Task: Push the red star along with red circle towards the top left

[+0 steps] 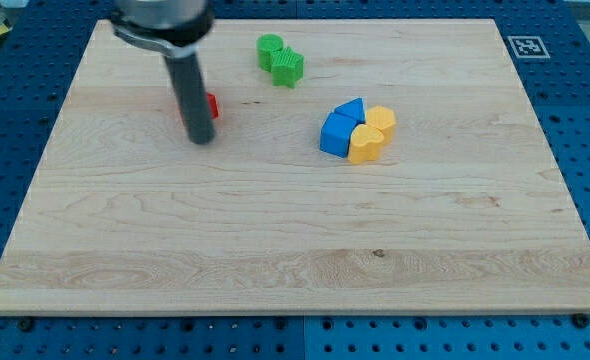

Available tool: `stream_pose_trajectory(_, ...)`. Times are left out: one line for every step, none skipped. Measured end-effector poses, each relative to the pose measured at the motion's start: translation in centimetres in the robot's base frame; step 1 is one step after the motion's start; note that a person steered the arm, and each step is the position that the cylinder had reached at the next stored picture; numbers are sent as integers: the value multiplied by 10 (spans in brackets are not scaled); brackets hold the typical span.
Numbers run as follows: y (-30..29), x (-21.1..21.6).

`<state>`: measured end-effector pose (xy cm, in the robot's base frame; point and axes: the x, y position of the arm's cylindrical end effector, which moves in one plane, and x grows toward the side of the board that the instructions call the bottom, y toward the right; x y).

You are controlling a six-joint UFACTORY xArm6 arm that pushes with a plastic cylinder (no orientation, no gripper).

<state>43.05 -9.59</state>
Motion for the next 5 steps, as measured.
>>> stream_pose_trajectory(50,-1)
stream_pose_trajectory(45,-33)
stream_pose_trajectory(22,-50)
stream_pose_trajectory(13,-45)
stream_pose_trajectory(11,-26)
